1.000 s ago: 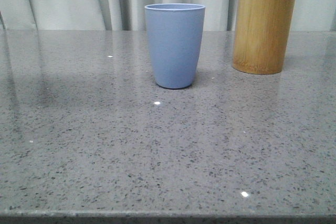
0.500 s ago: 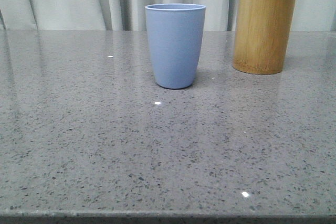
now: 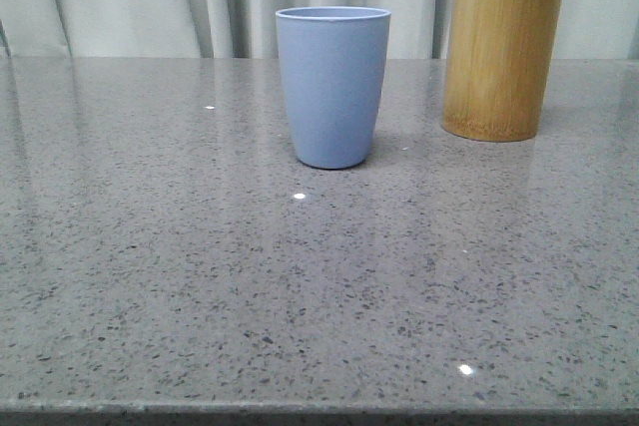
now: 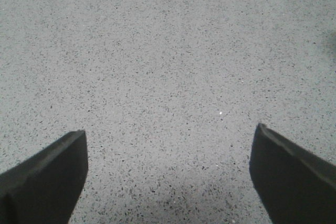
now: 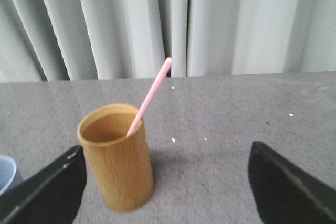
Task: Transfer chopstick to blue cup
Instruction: 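Grasp the pink stick in the bamboo cup with the right gripper, lift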
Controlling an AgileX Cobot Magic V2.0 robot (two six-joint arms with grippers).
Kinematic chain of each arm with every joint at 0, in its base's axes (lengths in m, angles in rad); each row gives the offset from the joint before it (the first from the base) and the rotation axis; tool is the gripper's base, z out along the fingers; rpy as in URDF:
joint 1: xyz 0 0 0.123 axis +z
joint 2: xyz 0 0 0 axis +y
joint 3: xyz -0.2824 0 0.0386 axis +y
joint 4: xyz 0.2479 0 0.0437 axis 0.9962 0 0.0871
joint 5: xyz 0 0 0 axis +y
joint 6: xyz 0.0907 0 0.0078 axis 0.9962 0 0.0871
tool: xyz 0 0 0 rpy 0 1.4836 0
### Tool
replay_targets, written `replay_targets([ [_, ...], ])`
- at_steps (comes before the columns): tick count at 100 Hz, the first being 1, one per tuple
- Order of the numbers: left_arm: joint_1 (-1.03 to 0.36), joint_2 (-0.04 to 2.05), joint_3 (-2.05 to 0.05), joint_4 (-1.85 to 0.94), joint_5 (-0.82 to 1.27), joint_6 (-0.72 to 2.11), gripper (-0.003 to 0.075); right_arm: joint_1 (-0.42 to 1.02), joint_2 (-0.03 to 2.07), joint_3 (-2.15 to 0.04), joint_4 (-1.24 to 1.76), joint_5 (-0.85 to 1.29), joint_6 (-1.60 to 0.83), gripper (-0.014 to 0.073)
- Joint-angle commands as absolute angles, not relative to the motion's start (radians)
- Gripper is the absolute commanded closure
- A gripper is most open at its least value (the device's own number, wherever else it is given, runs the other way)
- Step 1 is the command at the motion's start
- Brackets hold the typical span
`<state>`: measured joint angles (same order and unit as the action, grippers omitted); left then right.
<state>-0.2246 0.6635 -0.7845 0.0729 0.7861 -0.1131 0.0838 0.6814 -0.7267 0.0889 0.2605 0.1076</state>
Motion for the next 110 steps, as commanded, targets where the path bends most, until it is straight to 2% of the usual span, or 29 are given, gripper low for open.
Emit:
replay_targets([
  [1, -0.221, 0.662, -0.809, 0.081, 0.709, -0.127, 0.0123, 0.084, 0.761, -0.758, 0.123, 0.07, 0.104, -0.0031],
  [21, -0.221, 0.662, -0.809, 0.081, 0.709, -0.127, 0.0123, 0.125, 0.957, -0.758, 0.24, -0.149, 0.134, -0.0031],
  [64, -0.221, 0.662, -0.809, 0.081, 0.709, -0.127, 0.0123, 0.174, 1.278, -0.766, 0.238, -0.644, 0.231, -0.0031],
  [110, -0.221, 0.662, -0.809, 0.081, 0.709, -0.127, 0.0123, 0.198, 1.421, -0.899, 0.176, -0.605, 0.254, -0.0015],
])
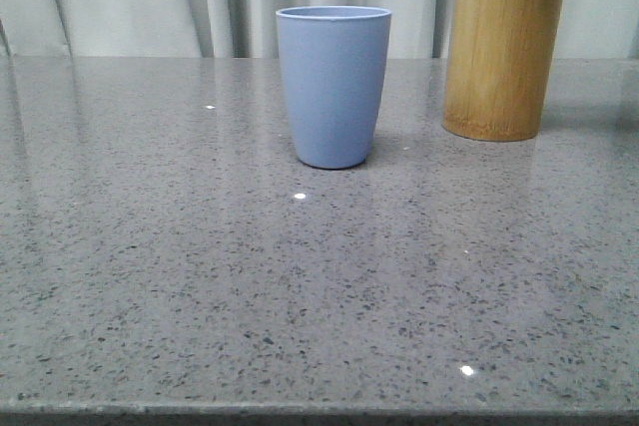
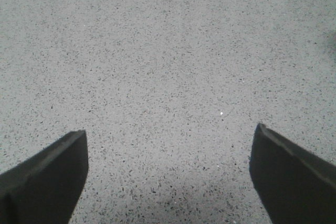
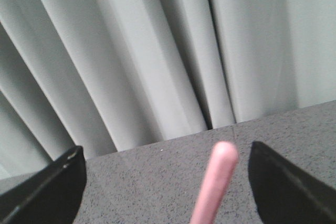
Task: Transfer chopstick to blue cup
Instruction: 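Grasp the pink stick in the bamboo cup with the right gripper, lift, then carry the pink stick over the blue cup and lower it inside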
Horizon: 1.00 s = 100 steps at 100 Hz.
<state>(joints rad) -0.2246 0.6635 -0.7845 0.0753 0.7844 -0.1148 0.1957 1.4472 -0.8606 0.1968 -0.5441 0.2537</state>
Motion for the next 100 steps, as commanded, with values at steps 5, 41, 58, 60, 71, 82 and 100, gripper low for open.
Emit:
replay_targets([
  [5, -0.221, 0.662, -0.809, 0.081, 0.709, -0.127, 0.0123, 0.198, 1.421, -0.899, 0.176, -0.595, 0.254, 0.0016],
  [41, -0.221, 0.662, -0.809, 0.081, 0.709, -0.127, 0.0123, 0.198, 1.418, -0.899, 0.176, -0.577, 0.254, 0.0433],
  [58, -0.221, 0.662, -0.809, 0.081, 0.709, -0.127, 0.0123, 0.198, 1.418, -0.899, 0.176, -0.587, 0.254, 0.0585],
  [60, -0.221, 0.662, -0.809, 0.081, 0.709, -0.127, 0.0123, 0.198, 1.418, -0.899, 0.176, -0.587, 0.254, 0.0601],
  [71, -0.221, 0.662, -0.809, 0.081, 0.709, -0.127, 0.0123, 0.198, 1.417, -0.899, 0.176, -0.587, 0.254, 0.0662],
  [82, -0.221, 0.662, -0.809, 0.081, 0.709, -0.127, 0.0123, 0.198, 1.404, -0.899, 0.176, -0.586, 0.254, 0.0654],
  [100, -0.221, 0.662, -0.809, 0.081, 0.709, -0.127, 0.0123, 0.198, 1.341, -0.904, 0.176, -0.581, 0.254, 0.0654],
])
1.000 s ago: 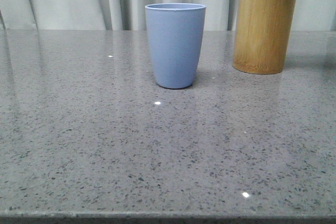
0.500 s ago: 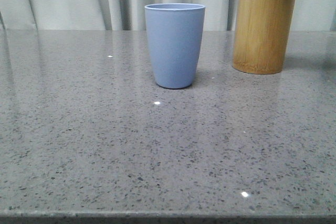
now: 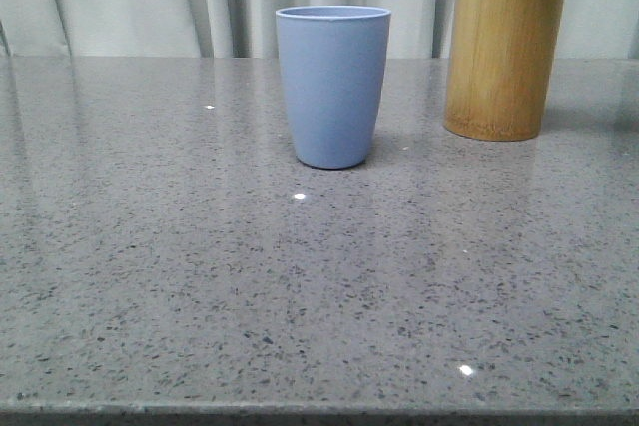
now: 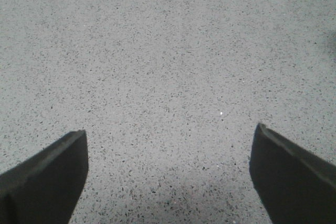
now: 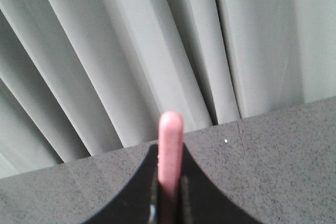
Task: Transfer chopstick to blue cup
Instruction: 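Carry the pink stick over the blue cup and lower it inside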
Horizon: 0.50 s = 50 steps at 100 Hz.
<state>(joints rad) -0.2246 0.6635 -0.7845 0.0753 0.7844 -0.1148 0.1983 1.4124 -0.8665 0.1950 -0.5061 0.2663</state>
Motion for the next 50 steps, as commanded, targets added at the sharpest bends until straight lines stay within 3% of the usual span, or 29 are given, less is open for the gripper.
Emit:
replay_targets([
  [1, -0.221, 0.662, -0.809, 0.081, 0.709, -0.127, 0.0123, 0.198, 1.338, -0.906, 0.176, -0.579, 0.254, 0.0653],
  [50, -0.221, 0.662, -0.809, 0.081, 0.709, -0.127, 0.0123, 0.243, 1.163, -1.188, 0.172, -0.243, 0.226, 0.0653],
])
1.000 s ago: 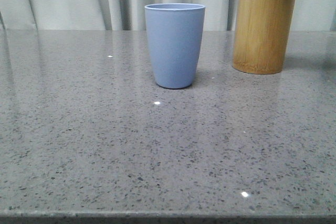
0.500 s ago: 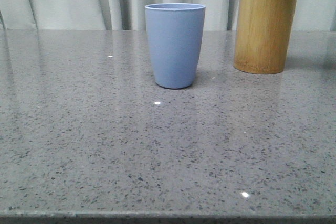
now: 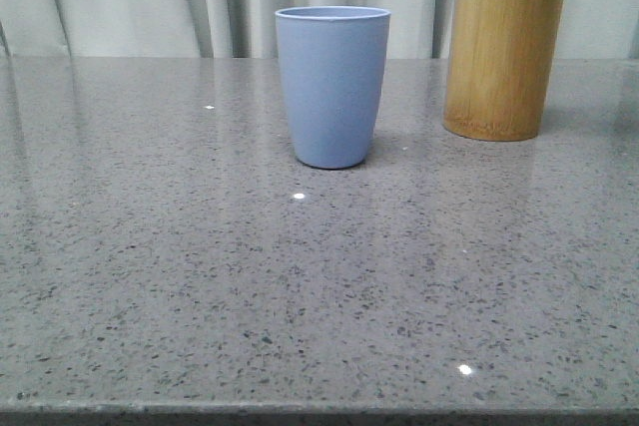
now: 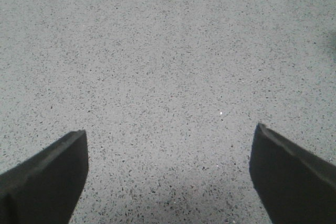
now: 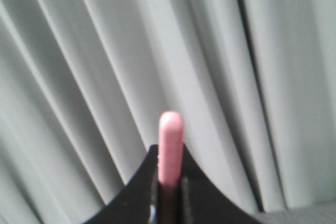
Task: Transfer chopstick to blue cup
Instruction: 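Carry the pink stick over the blue cup and lower it inside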
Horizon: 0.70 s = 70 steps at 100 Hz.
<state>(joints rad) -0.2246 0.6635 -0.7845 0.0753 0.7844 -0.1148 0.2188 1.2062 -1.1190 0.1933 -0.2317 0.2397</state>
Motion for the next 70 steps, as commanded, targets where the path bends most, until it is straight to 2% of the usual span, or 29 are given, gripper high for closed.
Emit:
replay_targets([
  [1, -0.221, 0.662, -0.809, 0.081, 0.709, -0.127, 0.0123, 0.246, 1.162, -1.192, 0.172, -0.241, 0.226, 0.0653],
  [41, -0.221, 0.662, -0.809, 0.081, 0.709, -0.127, 0.0123, 0.486, 1.228, -1.209, 0.108, -0.175, 0.225, 0.0653],
  [70, -0.221, 0.662, -0.809, 0.081, 0.709, -0.127, 0.0123, 0.536, 1.374, -1.208, 0.093, -0.173, 0.225, 0.0653],
])
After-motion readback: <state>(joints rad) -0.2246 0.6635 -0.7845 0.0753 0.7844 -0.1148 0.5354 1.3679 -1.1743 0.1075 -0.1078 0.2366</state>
